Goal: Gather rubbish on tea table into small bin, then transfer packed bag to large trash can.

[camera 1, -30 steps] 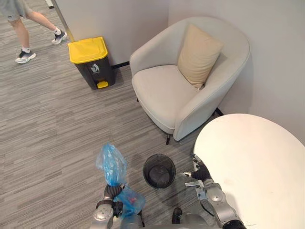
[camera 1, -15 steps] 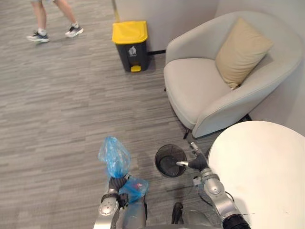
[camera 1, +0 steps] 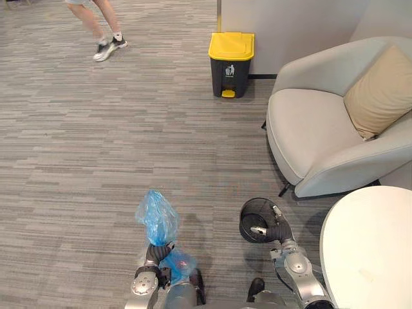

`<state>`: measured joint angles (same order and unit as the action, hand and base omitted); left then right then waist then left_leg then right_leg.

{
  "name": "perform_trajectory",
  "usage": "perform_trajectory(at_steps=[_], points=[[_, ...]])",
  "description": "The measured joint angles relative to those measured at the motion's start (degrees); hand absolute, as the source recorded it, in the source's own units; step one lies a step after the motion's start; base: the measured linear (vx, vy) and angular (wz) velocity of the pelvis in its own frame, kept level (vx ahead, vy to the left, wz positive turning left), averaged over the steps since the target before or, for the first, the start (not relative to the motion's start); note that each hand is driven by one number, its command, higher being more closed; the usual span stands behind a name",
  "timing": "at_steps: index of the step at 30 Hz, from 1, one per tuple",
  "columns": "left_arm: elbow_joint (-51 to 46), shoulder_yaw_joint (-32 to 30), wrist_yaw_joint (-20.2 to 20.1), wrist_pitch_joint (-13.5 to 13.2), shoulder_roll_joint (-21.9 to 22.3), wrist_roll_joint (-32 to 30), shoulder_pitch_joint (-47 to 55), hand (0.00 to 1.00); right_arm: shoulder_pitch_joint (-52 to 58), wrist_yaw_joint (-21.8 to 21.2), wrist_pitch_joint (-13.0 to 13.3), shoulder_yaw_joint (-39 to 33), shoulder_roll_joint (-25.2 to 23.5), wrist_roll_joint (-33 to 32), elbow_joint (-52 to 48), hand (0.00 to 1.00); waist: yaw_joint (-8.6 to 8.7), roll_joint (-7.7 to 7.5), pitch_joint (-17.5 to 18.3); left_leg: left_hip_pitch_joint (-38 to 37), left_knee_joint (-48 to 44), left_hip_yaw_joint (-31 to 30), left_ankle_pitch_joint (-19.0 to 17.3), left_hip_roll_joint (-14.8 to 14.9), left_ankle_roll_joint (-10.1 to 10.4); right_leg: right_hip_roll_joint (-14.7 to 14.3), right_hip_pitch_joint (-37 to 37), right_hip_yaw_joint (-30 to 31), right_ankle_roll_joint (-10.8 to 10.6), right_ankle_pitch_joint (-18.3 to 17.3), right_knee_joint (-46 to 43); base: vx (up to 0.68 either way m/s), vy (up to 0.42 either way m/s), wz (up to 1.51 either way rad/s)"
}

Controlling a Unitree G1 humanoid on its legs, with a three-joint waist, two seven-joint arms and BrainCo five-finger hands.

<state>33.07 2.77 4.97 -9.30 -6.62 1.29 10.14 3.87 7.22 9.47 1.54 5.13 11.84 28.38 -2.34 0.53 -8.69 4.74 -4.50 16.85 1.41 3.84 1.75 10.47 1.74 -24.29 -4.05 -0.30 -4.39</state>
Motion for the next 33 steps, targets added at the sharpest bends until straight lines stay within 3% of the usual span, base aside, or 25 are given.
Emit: perform_trajectory(at_steps=[5,8,10,11,13,14,15,16,17,18,20,22,24,25,27,30,31,33], points=[[1.2,-1.0,0.0,0.0,-0.6,-1.0,0.3,1.0,0.2,0.0,-1.2,-1.3,0.1,0.1,2.9,0.0,0.03,-0.38,0.2,-0.8,3.8,-2.1,2.2,-0.7,-0.4,-0.4,-0.4,-1.9,-0.2,0.1,0.6,-0.08,0.004,0.17],[1.2,-1.3,0.0,0.0,-0.9,-1.0,0.2,1.0,0.0,0.0,-1.2,-1.4,0.0,0.1,4.7,0.0,-0.04,-1.19,0.6,0.1,3.7,-2.9,1.7,-1.0,-0.9,0.2,-0.2,-2.8,-1.3,-1.2,-0.3,-0.03,0.019,0.24],[1.2,-1.3,-0.2,0.0,-0.8,-1.0,0.4,1.0,0.1,0.0,-1.3,-2.1,0.1,0.1,5.1,0.0,0.13,-1.87,0.7,2.1,1.0,-3.7,-0.5,-1.8,-3.2,2.1,1.9,-2.4,-3.9,-6.1,-6.1,0.02,0.058,0.48],[1.1,-1.3,-0.6,0.0,-1.1,-1.0,0.4,1.0,0.0,0.0,-1.3,-3.0,0.0,0.0,6.0,0.0,0.4,-2.87,0.8,4.4,-3.1,-4.8,-2.6,-2.8,-3.3,4.1,3.4,-2.5,-5.2,-8.5,-11.0,0.1,0.065,0.55],[1.0,-1.3,-1.0,0.0,-1.6,-1.0,0.7,1.0,0.4,0.0,-1.7,-3.7,0.0,0.0,6.9,0.0,0.74,-4.02,0.7,5.7,-6.6,-7.5,-5.5,-4.3,-4.4,6.2,4.0,-1.0,-5.7,-10.5,-15.9,0.12,0.042,0.67],[0.5,-1.4,-1.0,0.0,-1.9,-1.0,1.4,1.0,0.6,0.0,-1.9,-3.7,0.1,0.0,6.9,0.0,1.37,-4.58,0.8,5.6,-7.6,-8.9,-6.5,-5.4,-5.1,7.0,4.1,1.3,-5.0,-10.3,-18.7,0.25,0.092,0.88],[-0.6,-1.5,-1.0,0.1,-1.9,-1.0,2.0,1.0,0.6,0.0,-2.1,-3.7,0.6,-0.1,6.9,0.0,1.96,-4.09,0.5,4.6,-8.4,-10.7,-7.6,-5.9,-5.6,7.5,8.1,8.0,-4.2,-7.9,-28.7,0.2,0.078,0.57],[-0.6,-1.5,-1.0,0.1,-1.9,-1.0,2.1,1.0,0.7,-0.1,-2.1,-3.7,0.6,-0.1,6.9,0.0,1.96,-4.07,0.5,4.6,-8.4,-10.8,-7.6,-5.9,-5.6,7.5,8.5,8.4,-4.2,-7.7,-29.2,0.29,0.105,0.68],[-1.8,-2.4,-1.0,0.1,-2.1,-1.0,1.9,1.0,1.1,-0.1,-2.1,-3.7,0.7,-0.1,7.2,0.0,2.42,-2.4,-0.3,4.3,-9.2,-13.4,-8.5,-4.7,-6.3,4.1,11.9,12.6,-4.3,-11.2,-32.7,0.22,0.012,0.63],[-2.1,-3.6,-0.8,0.0,-2.4,-0.9,1.2,1.0,1.2,-0.2,-2.1,-3.7,0.7,-0.3,7.6,0.0,2.46,-2.45,-0.3,4.2,-9.5,-15.3,-9.2,-4.1,-6.6,1.1,13.9,13.8,-3.0,-13.0,-31.3,0.27,0.004,0.75],[-1.8,-4.2,-0.6,0.1,-3.3,-0.9,0.3,1.0,1.0,-0.2,-2.1,-3.7,1.1,-0.6,8.7,0.0,2.81,-2.87,-0.6,2.9,-9.3,-17.1,-10.2,-4.1,-6.3,-1.7,16.3,13.4,-2.5,-12.9,-27.6,0.26,-0.066,0.63],[-1.2,-4.8,-0.4,0.1,-3.3,-0.9,0.0,1.0,1.4,-0.2,-2.2,-3.9,1.9,-0.7,9.2,0.0,3.32,-2.91,-0.5,0.6,-9.4,-18.4,-11.5,-4.4,-5.0,-3.6,17.1,13.5,-0.2,-11.5,-22.4,0.3,-0.111,0.49],[-1.2,-5.5,0.1,0.1,-3.2,-1.0,-0.1,1.0,2.9,-0.3,-2.2,-4.9,2.1,-0.7,9.1,0.0,3.41,-3.61,-0.1,-0.8,-11.1,-20.4,-14.1,-5.4,-2.2,-3.8,16.4,13.5,4.0,-7.0,-17.9,0.4,-0.214,0.62],[-1.0,-5.6,0.1,0.1,-2.7,-1.0,-0.2,1.0,3.8,-0.7,-2.5,-6.7,2.2,-0.9,9.1,0.0,4.44,-2.81,0.3,-1.4,-12.3,-22.1,-15.8,-4.5,-0.1,-4.0,15.1,11.5,4.9,-6.6,-18.9,0.42,-0.226,0.73],[-1.2,-5.7,0.1,0.0,-2.4,-1.0,0.0,1.0,4.2,-0.9,-2.7,-8.3,2.2,-1.3,8.2,0.0,4.55,-0.7,0.3,-0.7,-16.3,-20.3,-16.6,-2.2,2.4,-5.5,13.4,9.6,5.8,-9.0,-18.3,0.41,-0.184,0.47],[-2.7,-8.1,0.1,0.2,-0.5,-0.9,0.6,1.0,4.9,-1.1,-3.2,-7.6,1.7,-2.3,4.6,0.0,4.21,0.08,-0.4,4.9,-36.7,-13.5,-14.9,3.2,7.1,-8.8,5.9,9.0,7.3,-9.7,-14.5,0.42,-0.159,-0.04],[-4.6,-8.0,0.0,0.2,0.0,-0.9,1.4,1.0,5.1,-1.1,-3.1,-7.4,1.4,-2.4,2.5,0.0,3.51,-0.18,-0.6,7.0,-45.6,-10.1,-15.4,6.2,6.9,-10.2,2.0,10.3,8.0,-10.2,-12.6,0.41,-0.102,-0.45],[-6.8,-8.0,0.0,0.2,0.7,-0.9,1.6,1.0,4.8,-0.9,-3.0,-7.6,0.9,-2.8,-0.3,0.0,1.67,-1.21,-0.8,10.5,-50.6,-6.2,-17.2,8.8,3.8,-10.6,-1.6,13.3,8.4,-10.4,-10.3,0.37,-0.064,-0.7]])
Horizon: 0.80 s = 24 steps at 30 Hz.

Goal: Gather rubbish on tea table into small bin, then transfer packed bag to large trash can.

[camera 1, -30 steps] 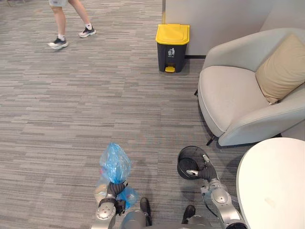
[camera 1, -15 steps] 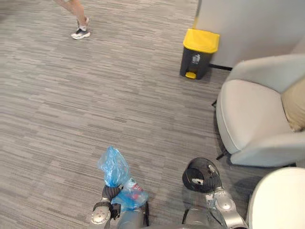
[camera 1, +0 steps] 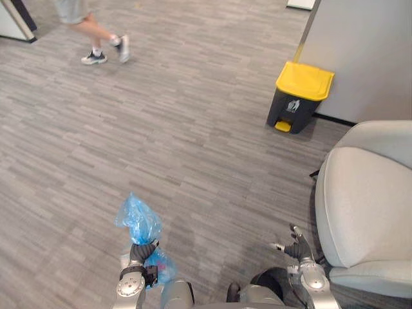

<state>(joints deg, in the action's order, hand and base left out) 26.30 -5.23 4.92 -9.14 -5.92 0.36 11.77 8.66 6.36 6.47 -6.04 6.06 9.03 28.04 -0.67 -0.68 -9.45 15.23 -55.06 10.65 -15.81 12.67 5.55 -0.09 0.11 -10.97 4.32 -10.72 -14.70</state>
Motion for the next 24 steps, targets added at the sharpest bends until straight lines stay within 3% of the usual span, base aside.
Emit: perform_trajectory(at_steps=[3,5,6,7,8,9,11,12,14,15,17,20,21,22,23,24], points=[[-1.2,0.0,0.0,0.0,0.7,0.0,-0.5,1.0,-0.9,0.0,-0.2,-0.2,-0.3,0.0,-0.5,0.0,-0.53,-0.24,-0.3,5.5,5.4,0.3,-1.0,0.5,-1.8,0.1,-2.2,3.9,-0.3,-0.2,3.4,0.28,0.098,-0.67],[-1.3,0.1,0.0,0.1,1.1,0.0,-0.5,1.0,-0.5,0.3,-0.4,-0.8,-1.0,0.0,-0.1,0.0,-0.9,-0.39,-0.5,8.0,14.8,-1.5,-0.6,-1.1,-1.5,0.8,-3.5,6.6,-2.4,-1.5,3.9,0.3,0.25,-0.77],[-0.7,0.1,0.0,0.1,2.0,0.0,-0.4,1.0,0.2,1.0,-0.5,-1.6,-0.7,0.0,1.2,0.0,-1.01,1.13,0.1,6.0,29.4,-6.0,4.3,-2.7,-0.3,0.5,-4.0,8.7,-5.0,-3.7,3.1,0.41,0.455,-0.99],[0.5,0.1,0.0,0.1,2.3,0.0,-0.7,1.0,-0.2,1.2,-0.8,-2.5,-0.8,0.0,3.4,0.0,-1.84,1.53,0.2,4.8,30.4,-6.6,10.9,-2.9,-1.3,0.4,-4.3,11.3,-6.6,-5.6,1.7,0.42,0.457,-1.0],[1.3,0.1,0.0,0.3,2.0,0.0,-0.9,1.0,-0.1,1.0,-1.1,-2.2,-1.5,0.0,4.5,0.0,-1.63,0.48,0.7,4.3,30.3,-4.7,9.5,-4.1,-1.5,2.3,-4.0,12.6,-7.2,-6.1,1.2,0.37,0.387,-0.79],[1.3,0.1,0.0,0.4,1.3,0.0,-1.0,1.0,0.4,1.0,-1.2,-2.3,-2.0,0.1,4.4,0.0,-1.64,-1.91,1.9,3.8,30.1,-2.2,7.7,-5.5,-2.5,4.6,-3.2,13.6,-8.4,-6.8,0.0,0.36,0.299,-0.66],[1.3,0.8,0.0,0.6,1.2,0.0,-1.1,1.0,0.1,1.0,-1.2,-2.3,-2.2,0.1,4.4,0.0,-1.8,-2.53,2.3,2.2,29.6,1.4,4.6,-6.1,-3.7,6.4,-0.5,16.1,-8.9,-6.9,-5.1,0.31,0.273,-0.79],[1.2,1.3,0.0,0.9,1.0,0.0,-0.7,1.0,-0.3,1.0,-1.1,-2.2,-2.3,0.2,4.4,0.0,-1.79,-2.39,2.2,0.6,29.7,3.1,3.4,-6.2,-4.1,6.9,1.0,16.7,-10.2,-6.5,-9.5,0.21,0.176,-0.82],[1.2,2.7,0.1,1.5,-0.3,0.0,0.1,1.0,-0.6,1.0,-1.2,-2.2,-2.6,0.7,4.5,0.0,-1.4,-2.07,2.0,-4.2,31.2,6.5,1.0,-6.4,-5.1,8.1,8.7,17.1,-18.0,-3.6,-26.0,0.27,0.166,-0.73],[1.2,3.1,0.1,1.5,-0.8,0.0,0.1,1.0,-0.3,1.0,-1.2,-2.1,-2.6,0.7,4.8,0.0,-1.18,-2.05,2.0,-5.2,31.3,6.9,0.5,-6.4,-5.3,8.2,10.5,16.5,-18.2,-3.5,-29.4,0.28,0.095,-0.41],[1.2,3.1,0.3,1.5,-2.6,0.0,0.1,1.0,-0.6,0.8,-1.8,-1.9,-2.9,0.9,5.3,0.0,-0.22,-1.7,1.7,-9.4,32.2,8.5,-1.9,-5.6,-4.9,8.3,16.6,11.1,-14.7,-5.2,-36.4,0.39,-0.006,-0.34],[1.3,2.6,0.5,1.5,-3.9,0.1,-0.7,1.0,-2.2,0.9,-1.8,-1.8,-2.3,1.8,7.1,0.0,0.38,-1.33,1.5,-14.7,36.1,10.3,-2.0,-4.4,-3.3,8.1,22.8,2.0,-10.6,-7.4,-32.2,0.36,-0.086,-0.23],[1.8,2.2,0.5,1.5,-3.9,0.1,-1.7,1.0,-3.6,0.9,-1.9,-1.8,-1.5,2.0,9.3,0.0,0.92,-1.36,1.4,-16.4,37.8,10.4,-1.8,-4.0,-2.7,7.6,24.5,-1.7,-8.2,-5.7,-24.7,0.44,-0.137,0.0],[2.5,2.1,0.5,1.4,-4.5,0.1,-2.1,1.0,-4.0,0.9,-2.0,-1.7,-1.1,2.2,10.2,0.0,1.08,-1.48,1.5,-17.4,38.5,10.3,-1.8,-4.1,-1.7,6.7,24.8,-2.7,-7.1,-3.4,-19.6,0.6,-0.173,0.15],[3.7,1.8,0.5,1.4,-5.2,0.1,-2.7,1.0,-4.3,0.9,-2.1,-1.2,-0.3,2.4,11.5,0.0,1.7,-2.54,1.5,-19.5,39.2,9.4,-2.4,-5.0,-0.2,5.3,23.9,-2.5,-1.3,7.3,-11.7,0.54,-0.131,0.01],[5.6,1.7,0.5,1.7,-3.9,0.1,-3.7,1.0,-5.1,0.9,-2.3,-0.8,1.3,2.6,12.8,0.0,1.68,-0.18,1.0,-20.3,39.1,8.1,-2.8,-3.0,0.5,3.7,22.6,-3.1,-0.6,7.0,-12.0,0.6,-0.145,-0.15]])
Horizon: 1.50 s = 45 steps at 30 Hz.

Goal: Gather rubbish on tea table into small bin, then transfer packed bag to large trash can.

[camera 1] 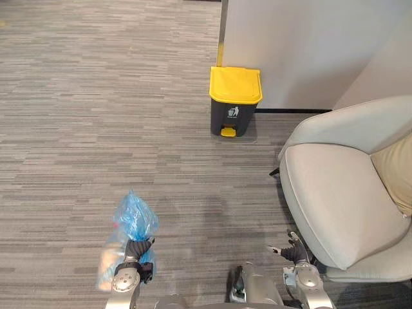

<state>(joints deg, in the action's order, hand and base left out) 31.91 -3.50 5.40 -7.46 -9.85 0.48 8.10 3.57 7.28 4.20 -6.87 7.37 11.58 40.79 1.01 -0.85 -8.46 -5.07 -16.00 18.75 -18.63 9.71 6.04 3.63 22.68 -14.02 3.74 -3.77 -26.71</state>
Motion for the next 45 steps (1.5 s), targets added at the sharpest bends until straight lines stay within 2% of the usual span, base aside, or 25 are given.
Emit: perform_trajectory(at_steps=[3,4,5,6,8,11,14,15,17,19,20,22,24,25,27,30,32,33,34,36,39,40,41,43,45], points=[[0.3,0.0,-0.3,0.0,1.5,0.0,-1.4,1.0,-1.0,0.0,-0.3,-1.0,1.2,0.1,0.2,0.0,0.19,1.84,-0.7,0.4,-2.9,-3.7,4.4,0.9,2.1,-0.7,-1.8,-0.8,0.7,-4.5,-0.4,0.42,-0.143,-0.02],[0.3,0.0,-0.4,0.0,2.6,0.0,-2.1,1.0,-0.9,0.0,-0.5,-1.5,1.0,0.1,0.2,0.0,0.65,2.03,-1.2,1.7,-9.5,-5.5,6.7,1.9,3.0,-0.9,-5.3,-1.8,0.9,-5.6,1.1,0.6,-0.202,0.31],[0.0,0.0,-0.6,0.0,4.1,0.0,-1.8,1.0,-0.1,0.0,-0.5,-1.3,0.5,0.0,-0.2,0.0,0.8,1.91,-1.5,5.5,-23.1,-7.8,9.9,4.5,3.3,-1.6,-11.5,-1.9,1.0,-5.7,4.7,0.59,-0.157,0.13],[-1.0,0.0,-1.2,-0.3,5.1,0.0,-1.1,1.0,0.9,0.2,-0.2,-1.4,-0.2,-0.3,-2.4,0.0,-0.15,1.45,-1.8,9.7,-34.8,-7.0,8.6,6.7,1.3,-2.2,-16.5,-1.3,1.3,-5.9,7.7,0.47,-0.086,-0.12],[-3.0,0.0,-1.6,-0.3,5.4,0.6,-0.1,1.0,0.5,0.2,-0.1,-1.5,-0.5,-0.6,-4.5,0.0,-1.6,1.09,-2.0,14.9,-39.9,-5.7,7.5,7.8,-0.6,-2.6,-19.5,0.4,0.6,-6.9,10.6,0.26,0.033,-0.46],[-3.2,-1.0,-1.6,-0.3,5.5,1.2,0.0,1.0,-0.1,0.2,-0.2,-1.6,-1.3,-1.0,-4.7,0.0,-2.69,1.03,-2.2,21.9,-35.2,-5.3,5.9,7.2,-3.1,-2.5,-22.0,2.0,-0.5,-8.8,11.7,0.25,0.15,-0.28],[-2.9,-1.2,-1.6,-0.1,5.6,1.2,1.1,1.0,0.8,0.3,-0.5,-2.0,-1.6,-1.0,-4.1,0.0,-3.55,0.44,-2.6,24.9,-17.6,-6.1,6.3,1.8,-2.2,0.1,-25.0,3.4,-3.8,-10.9,12.4,0.32,0.273,-0.21],[-2.8,-1.3,-1.5,-0.3,6.1,1.2,1.3,1.0,0.6,0.4,-0.5,-2.3,-0.8,-1.0,-3.5,0.0,-3.84,1.77,-2.2,24.0,-6.5,-8.4,12.8,0.3,-1.2,-0.1,-25.0,4.6,-6.1,-12.3,12.0,0.26,0.264,-0.37],[-1.6,-2.0,-1.3,-0.1,5.6,1.7,0.7,1.0,-0.2,0.3,-0.8,-2.1,-1.3,-0.8,-1.4,0.0,-4.94,-0.96,-1.2,22.9,-6.4,-6.0,11.1,-3.3,-3.7,3.1,-25.0,7.9,-8.1,-13.0,12.2,0.38,0.268,-0.29],[-1.5,-2.6,-1.2,0.0,5.6,1.7,0.5,1.0,-0.4,0.3,-0.8,-2.3,-1.3,-0.5,-1.4,0.0,-5.02,-1.34,-1.1,22.6,-9.4,-4.2,8.1,-4.5,-5.9,5.2,-24.9,10.1,-9.6,-13.9,9.9,0.38,0.226,-0.17],[-1.5,-2.6,-1.2,0.1,5.7,1.7,0.8,1.0,-0.7,0.2,-0.8,-2.1,-1.5,-0.2,-1.5,0.0,-4.94,-1.3,-1.1,21.4,-10.5,-3.2,6.3,-4.8,-7.0,6.0,-24.5,11.3,-10.1,-13.9,6.8,0.38,0.219,-0.31],[-1.5,-1.8,-1.2,0.4,5.0,1.7,1.7,1.0,-1.1,0.2,-0.7,-2.1,-2.1,0.3,-1.4,0.0,-4.83,-1.4,-1.1,16.7,-9.3,-1.9,3.9,-6.1,-8.1,7.8,-20.8,13.0,-15.9,-11.5,-6.5,0.46,0.188,-0.21],[-1.6,-0.8,-1.1,0.5,4.0,1.7,1.9,1.0,-0.9,0.2,-0.8,-1.9,-2.4,0.3,-1.4,0.0,-4.4,-1.45,-1.1,13.0,-7.4,-2.0,2.8,-6.5,-8.6,8.3,-15.8,13.4,-18.8,-9.9,-19.0,0.37,0.057,0.0],[-1.6,-0.7,-1.1,0.5,3.8,1.7,2.0,1.0,-0.9,0.2,-0.7,-1.6,-2.5,0.3,-1.4,0.0,-4.36,-1.45,-1.1,11.9,-6.8,-2.1,2.4,-6.5,-8.4,8.2,-14.2,13.4,-18.1,-10.3,-22.1,0.33,-0.03,0.05],[-1.8,-0.7,-0.7,0.6,2.8,1.7,2.4,1.0,-0.4,0.2,-0.7,-1.4,-2.6,0.3,-1.7,0.0,-3.39,-1.34,-1.1,7.0,-3.8,-2.9,1.8,-5.8,-7.5,6.2,-8.5,11.8,-14.1,-12.4,-27.7,0.34,-0.093,0.12],[-2.2,-0.7,-0.3,0.7,2.9,1.7,2.1,1.0,-0.5,0.2,-0.7,-1.4,-2.6,0.3,-1.9,0.0,-3.12,-0.45,-1.7,3.7,-2.5,-3.1,0.2,-3.7,-4.9,4.3,-0.6,9.0,-10.5,-14.3,-24.3,0.33,-0.197,0.01],[-1.8,-1.0,-0.3,0.7,2.7,1.7,2.0,1.0,-0.2,0.2,-0.8,-1.3,-2.6,0.3,-1.7,0.0,-2.73,-0.77,-1.5,1.2,-1.8,-3.4,-0.7,-2.5,-3.2,3.2,1.3,7.3,-9.0,-12.1,-12.4,0.36,-0.254,0.14],[0.4,-1.1,-0.2,0.7,2.5,1.7,1.5,1.0,0.4,0.3,-0.7,-1.4,-1.7,0.3,-0.9,0.0,-1.67,-1.67,-1.1,-0.5,-1.4,-6.0,-1.9,-2.7,-1.0,2.5,-0.7,6.2,-4.8,-3.5,-3.7,0.38,-0.219,0.14],[2.2,-1.0,-0.3,0.8,3.2,1.7,0.3,1.0,-0.4,0.3,-0.9,-1.5,-1.3,0.3,0.3,0.0,-1.88,-0.12,-1.1,-0.9,-0.3,-7.7,-1.3,-1.3,-1.0,0.9,-1.5,5.6,-4.3,-3.5,-3.1,0.37,-0.215,0.03],[2.5,-1.1,-0.3,0.8,3.6,1.7,-0.1,1.0,-1.4,0.4,-0.9,-2.1,-1.1,0.3,0.5,0.0,-1.54,0.4,-1.3,-0.9,-0.2,-9.3,1.0,-0.6,0.5,-0.2,-1.1,5.7,-3.1,-5.9,-3.6,0.34,-0.222,-0.15],[2.2,-1.1,-0.5,0.7,6.1,1.7,-2.2,1.0,0.2,0.3,-1.1,-2.8,-1.3,0.2,0.3,0.0,-1.24,1.34,-2.1,2.7,-13.3,-12.9,3.6,2.0,3.5,-0.8,-6.5,2.6,-2.1,-8.7,-2.3,0.36,-0.233,0.41],[1.4,-1.2,-0.5,0.7,7.1,1.7,-1.7,1.0,1.1,0.3,-1.1,-2.4,-2.0,0.2,0.0,0.0,-1.71,1.43,-2.2,7.5,-26.0,-14.4,8.0,4.1,4.6,-1.6,-11.0,1.7,-1.6,-9.0,0.3,0.26,-0.13,0.19],[0.0,-1.2,-0.6,0.7,7.7,1.7,-0.7,1.0,1.5,0.3,-1.1,-1.5,-2.6,-0.1,-1.8,0.0,-2.13,1.37,-2.3,11.5,-36.1,-13.8,7.6,5.8,4.1,-2.1,-14.6,1.7,-1.0,-9.4,2.2,0.24,-0.094,0.02],[-1.1,-1.2,-1.0,0.7,7.8,1.7,0.4,1.0,1.3,0.4,-0.8,-1.5,-3.7,-0.6,-4.1,0.0,-2.33,1.03,-2.3,17.5,-41.5,-11.9,6.2,6.5,1.9,-2.6,-18.7,2.3,-0.3,-9.9,5.7,0.2,-0.005,-0.14],[-1.1,-1.1,-1.5,0.7,7.9,1.7,0.4,1.0,1.2,0.4,-0.7,-1.7,-3.6,-1.1,-4.4,0.0,-3.52,1.21,-2.1,20.4,-36.8,-9.3,4.9,6.1,-0.2,-2.6,-20.7,3.4,-0.5,-9.7,8.4,0.19,0.071,-0.25]])
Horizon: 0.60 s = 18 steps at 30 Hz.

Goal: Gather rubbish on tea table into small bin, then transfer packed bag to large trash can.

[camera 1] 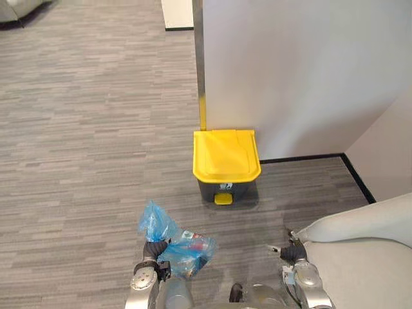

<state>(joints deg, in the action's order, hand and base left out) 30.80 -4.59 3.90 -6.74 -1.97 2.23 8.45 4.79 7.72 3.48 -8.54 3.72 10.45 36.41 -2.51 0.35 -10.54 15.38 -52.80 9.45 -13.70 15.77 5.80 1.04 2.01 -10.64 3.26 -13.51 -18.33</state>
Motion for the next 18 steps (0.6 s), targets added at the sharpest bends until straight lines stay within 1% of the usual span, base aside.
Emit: perform_trajectory(at_steps=[1,2,3,4,5,6,7,8,10,11,12,13,14,15,16,17,18], points=[[0.0,-0.1,0.0,0.0,0.0,0.0,0.0,1.0,-0.1,0.0,0.0,0.0,0.0,-0.4,0.0,0.0,-0.6,0.02,0.1,0.8,4.6,0.8,-0.5,-0.5,-0.9,0.1,-1.1,0.6,-0.4,0.0,0.9,0.29,0.162,-0.28],[0.0,-0.1,0.0,0.0,-0.3,0.0,0.0,1.0,0.1,0.1,-0.1,-0.2,-0.1,-0.8,0.1,0.0,-0.98,0.11,0.1,1.2,12.5,1.2,-0.5,-2.0,-1.1,0.5,-2.0,1.1,-1.4,-0.1,1.6,0.33,0.229,-0.22],[0.0,-0.2,0.0,0.0,-0.3,0.0,-0.1,1.0,0.0,0.1,-0.1,-0.9,-0.2,-0.9,0.4,0.0,-1.29,0.26,0.2,1.0,19.2,1.5,0.0,-3.2,-0.8,1.1,-2.3,1.5,-3.0,-0.2,1.4,0.3,0.222,-0.15],[0.1,-0.1,0.0,-0.1,-0.1,0.0,-0.1,1.0,0.1,0.2,-0.1,-1.7,-0.1,-0.9,0.6,0.0,-1.36,1.2,0.6,0.1,28.0,1.1,5.5,-4.5,-1.2,1.2,-2.5,1.8,-4.5,-1.0,1.2,0.3,0.244,-0.2],[1.1,-0.3,0.1,0.0,-0.5,0.0,-0.5,1.0,-0.7,0.4,-0.2,-2.2,-0.5,-0.9,2.6,0.0,-1.5,-0.36,0.5,-1.5,29.9,2.3,8.1,-6.0,-3.3,2.2,-2.8,3.3,-5.4,-1.4,1.4,0.3,0.198,-0.04],[2.0,-0.3,0.1,0.0,-1.2,0.0,-0.5,1.0,-0.9,0.7,-0.4,-2.3,-0.7,-0.9,3.5,0.0,-1.43,-1.92,1.1,-2.3,31.7,2.8,8.6,-8.0,-3.8,3.4,-3.3,4.8,-6.1,-0.9,4.0,0.3,0.186,0.0],[2.2,-0.3,0.1,0.0,-1.8,0.0,-0.9,1.0,-1.0,0.9,-0.4,-2.5,-0.6,-0.9,3.5,0.0,-1.37,-2.36,1.2,-2.2,31.7,3.3,8.2,-8.6,-4.3,4.0,-3.9,5.4,-6.7,-0.6,5.3,0.29,0.148,0.01],[2.7,-0.6,0.1,0.0,-1.8,0.0,-1.0,1.0,-1.4,1.0,-0.5,-2.8,-0.5,-0.8,4.0,0.0,-1.48,-2.59,1.3,-2.2,30.6,4.0,7.4,-9.1,-5.5,4.6,-4.8,6.5,-7.3,-0.2,6.9,0.26,0.151,-0.23],[3.5,-0.6,0.2,0.1,-2.0,0.0,-0.7,1.0,-2.7,1.0,-0.5,-2.6,-0.5,-0.8,4.1,0.0,-1.5,-2.61,1.3,-3.6,30.3,5.3,7.0,-10.3,-6.1,6.1,-5.2,8.4,-7.8,0.2,6.7,0.22,0.125,-0.42],[3.5,-0.6,0.2,0.1,-2.4,0.0,-0.4,1.0,-3.7,1.0,-0.3,-2.4,-0.4,-0.7,4.9,0.0,-1.57,-2.17,1.4,-5.6,31.3,5.7,5.8,-10.8,-6.3,6.5,-4.7,10.1,-8.0,0.2,4.3,0.17,0.088,-0.52],[3.6,-0.6,0.2,0.1,-2.5,0.0,0.0,1.0,-4.0,0.9,-0.3,-2.3,-0.3,-0.6,5.4,0.0,-1.59,-1.69,1.4,-7.3,32.6,5.7,4.7,-11.0,-6.0,6.4,-3.5,10.8,-8.7,-0.1,1.0,0.16,0.085,-0.54],[3.6,-0.5,0.2,0.1,-2.7,0.0,0.3,1.0,-4.2,0.9,-0.3,-2.2,-0.3,-0.6,5.6,0.0,-1.55,-1.52,1.5,-8.2,33.9,5.7,3.9,-11.0,-5.9,6.4,-2.1,11.0,-9.9,-0.5,-2.2,0.08,0.048,-0.43],[3.7,-0.4,0.3,0.1,-3.2,0.0,0.6,1.0,-4.5,0.9,-0.3,-2.0,-0.5,-0.5,5.6,0.0,-1.51,-1.92,1.4,-9.6,35.7,6.5,3.8,-11.6,-5.8,7.2,1.2,11.4,-11.5,-0.7,-9.4,0.05,0.032,-0.31],[4.1,-0.1,0.3,0.1,-3.4,0.0,0.7,1.0,-4.3,0.9,-0.3,-2.1,-0.4,-0.3,5.8,0.0,-1.49,-1.99,1.4,-10.5,36.7,6.8,3.7,-11.9,-5.8,7.6,2.8,11.3,-12.4,-0.2,-13.0,0.04,0.028,-0.23],[4.5,0.5,0.3,0.1,-3.7,0.0,1.0,1.0,-4.0,0.9,-0.5,-2.1,-0.4,0.0,5.9,0.0,-1.1,-2.0,1.4,-12.3,38.1,6.9,3.6,-12.4,-6.0,8.4,6.0,10.7,-14.9,1.8,-19.4,0.08,0.044,-0.09],[4.5,0.7,0.3,0.2,-3.8,0.0,1.2,1.0,-3.6,0.9,-0.7,-1.9,-0.4,0.4,5.9,0.0,-0.99,-1.86,1.3,-13.6,38.8,6.9,3.2,-12.3,-6.6,8.6,7.8,10.6,-14.3,2.6,-23.8,0.15,0.041,-0.02],[4.6,1.1,0.4,0.2,-3.9,0.0,1.4,1.0,-2.9,0.9,-0.7,-1.6,-0.5,0.6,5.9,0.0,-0.56,-1.59,1.3,-14.6,38.9,6.7,2.7,-12.3,-6.6,8.5,9.3,10.4,-12.0,0.6,-25.6,0.17,0.016,0.04]])
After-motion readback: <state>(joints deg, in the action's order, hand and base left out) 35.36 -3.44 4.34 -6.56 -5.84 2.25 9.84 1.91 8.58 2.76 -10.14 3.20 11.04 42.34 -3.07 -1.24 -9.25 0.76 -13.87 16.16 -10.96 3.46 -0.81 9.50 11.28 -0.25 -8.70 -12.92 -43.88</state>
